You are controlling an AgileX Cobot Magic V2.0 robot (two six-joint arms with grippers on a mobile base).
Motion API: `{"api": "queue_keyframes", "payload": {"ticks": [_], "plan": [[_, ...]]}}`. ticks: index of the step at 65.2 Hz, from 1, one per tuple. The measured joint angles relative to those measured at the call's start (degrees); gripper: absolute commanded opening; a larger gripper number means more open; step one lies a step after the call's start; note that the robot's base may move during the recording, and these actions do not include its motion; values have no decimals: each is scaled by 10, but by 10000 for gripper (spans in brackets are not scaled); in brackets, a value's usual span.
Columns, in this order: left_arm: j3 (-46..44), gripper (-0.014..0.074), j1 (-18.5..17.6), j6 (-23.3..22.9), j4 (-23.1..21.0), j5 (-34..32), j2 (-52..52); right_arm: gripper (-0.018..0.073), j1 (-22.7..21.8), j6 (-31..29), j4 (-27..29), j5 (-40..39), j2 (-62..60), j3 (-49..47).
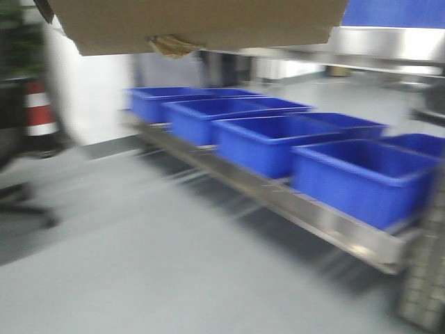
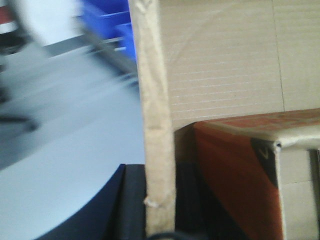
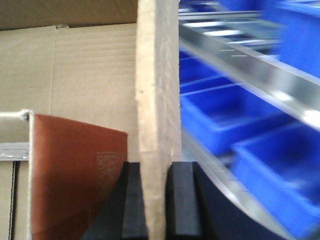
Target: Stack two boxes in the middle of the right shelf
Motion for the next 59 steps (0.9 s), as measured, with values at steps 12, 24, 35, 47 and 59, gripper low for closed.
{"api": "queue_keyframes", "payload": {"ticks": [12,24,35,47,59], "plan": [[0,-111,0,0,0,0,0,-151,0,0,0,0,0,0],[0,-111,0,0,0,0,0,-151,0,0,0,0,0,0],[0,-111,0,0,0,0,0,-151,0,0,0,0,0,0],[0,-111,0,0,0,0,0,-151,0,0,0,0,0,0],[0,-111,0,0,0,0,0,-151,0,0,0,0,0,0]]}}
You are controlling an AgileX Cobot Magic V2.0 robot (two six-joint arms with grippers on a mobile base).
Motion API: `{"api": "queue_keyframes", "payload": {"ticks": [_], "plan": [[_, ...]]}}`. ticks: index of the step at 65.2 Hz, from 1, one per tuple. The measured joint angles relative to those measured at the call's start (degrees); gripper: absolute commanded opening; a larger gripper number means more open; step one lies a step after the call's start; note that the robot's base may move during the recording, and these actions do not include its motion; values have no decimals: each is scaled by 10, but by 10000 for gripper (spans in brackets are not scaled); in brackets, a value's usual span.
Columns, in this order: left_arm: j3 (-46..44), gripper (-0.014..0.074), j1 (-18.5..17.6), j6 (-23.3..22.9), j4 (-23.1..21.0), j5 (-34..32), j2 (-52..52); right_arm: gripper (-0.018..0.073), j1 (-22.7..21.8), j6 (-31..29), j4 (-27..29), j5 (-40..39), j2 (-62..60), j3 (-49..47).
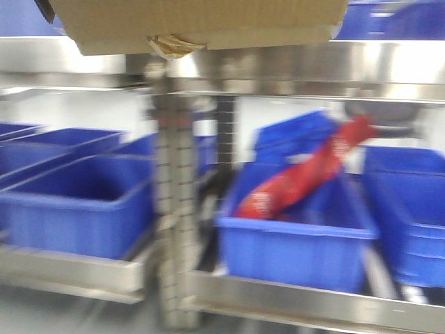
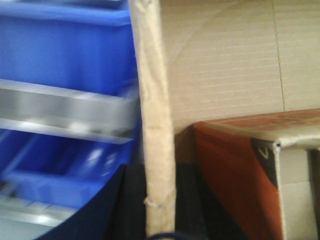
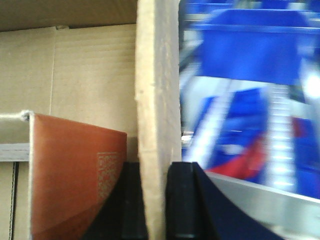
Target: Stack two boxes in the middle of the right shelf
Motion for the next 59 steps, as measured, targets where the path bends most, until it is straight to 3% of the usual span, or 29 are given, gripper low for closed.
{"api": "queue_keyframes", "payload": {"ticks": [59], "plan": [[0,-111,0,0,-1,-1,0,-151,-1,0,-1,-1,0,0]]}}
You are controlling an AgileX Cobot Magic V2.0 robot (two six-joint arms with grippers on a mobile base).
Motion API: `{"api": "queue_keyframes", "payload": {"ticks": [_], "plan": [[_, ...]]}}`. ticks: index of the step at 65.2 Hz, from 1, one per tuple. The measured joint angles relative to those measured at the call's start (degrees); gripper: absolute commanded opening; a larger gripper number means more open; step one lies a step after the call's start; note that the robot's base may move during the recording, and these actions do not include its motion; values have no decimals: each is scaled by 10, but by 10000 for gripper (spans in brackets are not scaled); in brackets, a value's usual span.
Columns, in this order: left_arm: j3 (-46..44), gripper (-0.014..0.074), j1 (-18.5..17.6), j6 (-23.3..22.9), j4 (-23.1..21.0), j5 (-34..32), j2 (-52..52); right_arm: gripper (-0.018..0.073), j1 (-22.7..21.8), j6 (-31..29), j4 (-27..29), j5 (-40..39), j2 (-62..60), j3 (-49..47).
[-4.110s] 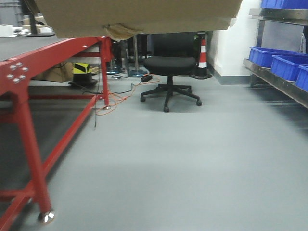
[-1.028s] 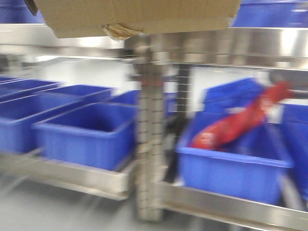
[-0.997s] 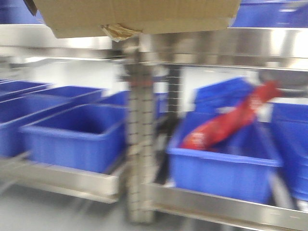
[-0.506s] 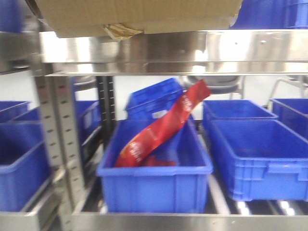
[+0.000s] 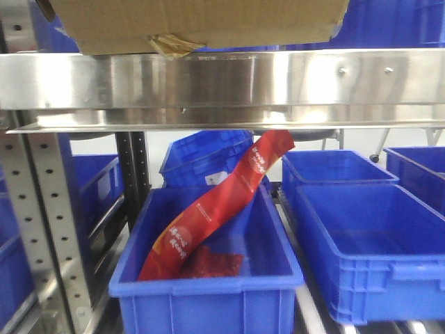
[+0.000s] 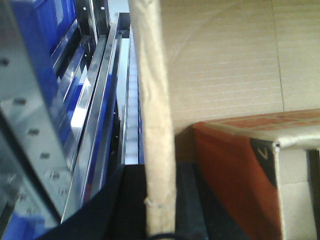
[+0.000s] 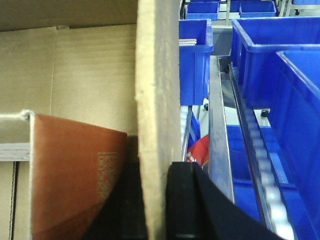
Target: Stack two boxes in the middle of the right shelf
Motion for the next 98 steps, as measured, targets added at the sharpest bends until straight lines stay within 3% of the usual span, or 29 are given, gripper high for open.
{"api": "queue_keyframes", "payload": {"ticks": [98], "plan": [[-1,-111,0,0,0,0,0,-151,0,0,0,-4,0,0]]}}
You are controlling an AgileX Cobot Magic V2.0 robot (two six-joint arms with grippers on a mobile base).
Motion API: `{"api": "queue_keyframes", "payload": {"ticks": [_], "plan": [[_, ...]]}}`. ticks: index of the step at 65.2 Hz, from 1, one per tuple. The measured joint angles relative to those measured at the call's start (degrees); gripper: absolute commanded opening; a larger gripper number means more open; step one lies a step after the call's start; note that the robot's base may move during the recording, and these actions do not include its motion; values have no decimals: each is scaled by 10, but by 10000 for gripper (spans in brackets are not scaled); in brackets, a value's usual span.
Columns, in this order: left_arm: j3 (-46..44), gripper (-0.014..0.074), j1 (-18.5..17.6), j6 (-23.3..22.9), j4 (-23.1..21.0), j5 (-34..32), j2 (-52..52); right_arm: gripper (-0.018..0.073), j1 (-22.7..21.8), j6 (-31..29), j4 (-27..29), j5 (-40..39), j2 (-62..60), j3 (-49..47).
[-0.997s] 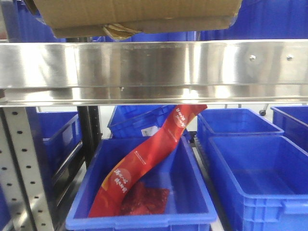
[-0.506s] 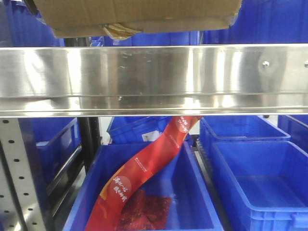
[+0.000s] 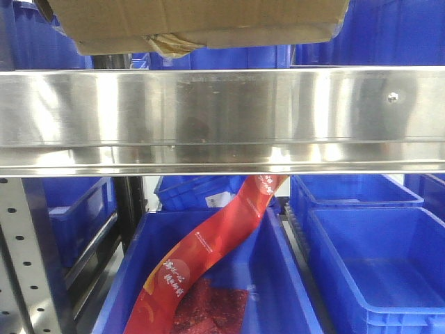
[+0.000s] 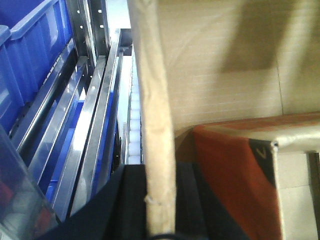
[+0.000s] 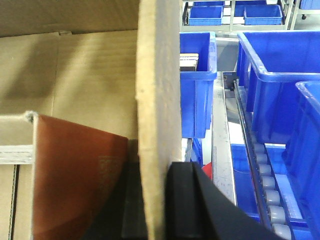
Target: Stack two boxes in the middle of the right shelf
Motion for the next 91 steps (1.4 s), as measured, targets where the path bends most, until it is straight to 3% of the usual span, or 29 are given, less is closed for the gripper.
{"api": "queue_keyframes", "payload": {"ticks": [21,54,61,68,76,85,91], "plan": [[0,-111,0,0,-6,2,0,-151,10,1,13,79,0,0],[0,-111,0,0,-20,8,26,-151,11,2,64,122,5,0],[0,-104,0,0,-24,12,33,-73,11,2,64,130,15,0],[0,3,0,0,-24,13,34,149,11,4,64,129,21,-1],[0,217,0,0,-26,7,34,368,11,4,70,114,21,-3],[0,403,0,0,-26,-9,34,426,11,4,73,108,21,-5],[0,424,0,0,-26,-10,34,423,11,4,73,108,21,-5]]}}
